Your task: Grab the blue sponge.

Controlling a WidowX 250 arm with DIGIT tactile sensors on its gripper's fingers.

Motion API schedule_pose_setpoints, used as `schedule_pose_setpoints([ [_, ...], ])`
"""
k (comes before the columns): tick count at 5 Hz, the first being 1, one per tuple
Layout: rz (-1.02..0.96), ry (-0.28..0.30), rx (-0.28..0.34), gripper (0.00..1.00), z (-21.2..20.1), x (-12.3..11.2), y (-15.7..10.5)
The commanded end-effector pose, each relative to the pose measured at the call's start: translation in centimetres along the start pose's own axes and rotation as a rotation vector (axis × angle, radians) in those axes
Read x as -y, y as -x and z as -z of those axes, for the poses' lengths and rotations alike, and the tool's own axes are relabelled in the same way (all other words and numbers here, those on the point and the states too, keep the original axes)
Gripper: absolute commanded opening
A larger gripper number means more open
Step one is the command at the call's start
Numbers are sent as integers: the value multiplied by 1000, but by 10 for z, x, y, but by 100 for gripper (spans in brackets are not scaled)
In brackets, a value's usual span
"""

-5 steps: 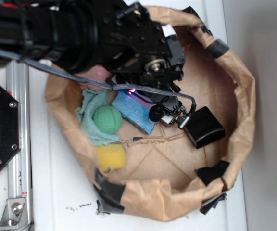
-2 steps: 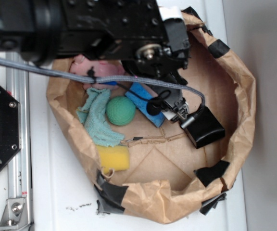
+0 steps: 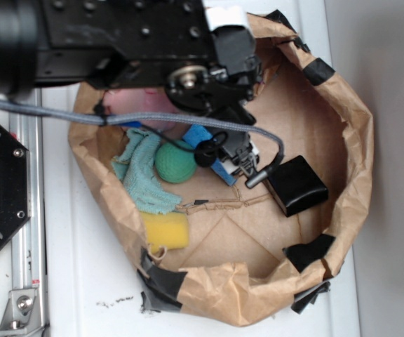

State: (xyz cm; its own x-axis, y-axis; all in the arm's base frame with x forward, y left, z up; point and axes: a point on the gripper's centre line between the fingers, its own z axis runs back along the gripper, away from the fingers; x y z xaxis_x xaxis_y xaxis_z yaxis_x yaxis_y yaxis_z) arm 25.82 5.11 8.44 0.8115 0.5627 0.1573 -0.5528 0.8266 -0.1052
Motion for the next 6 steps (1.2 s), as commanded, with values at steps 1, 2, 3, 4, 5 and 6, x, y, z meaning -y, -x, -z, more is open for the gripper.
schedule_pose_setpoints([
  [1, 59, 18, 46, 100, -8, 5, 4],
  [2, 319, 5, 61, 100, 1, 14, 15],
  [3, 570, 22, 38, 100, 5, 23, 21],
  [4, 690, 13, 18, 100, 13, 32, 25],
  [5, 712, 9, 1, 100, 18, 33, 17],
  [6, 756, 9, -37, 100, 32, 32, 17],
])
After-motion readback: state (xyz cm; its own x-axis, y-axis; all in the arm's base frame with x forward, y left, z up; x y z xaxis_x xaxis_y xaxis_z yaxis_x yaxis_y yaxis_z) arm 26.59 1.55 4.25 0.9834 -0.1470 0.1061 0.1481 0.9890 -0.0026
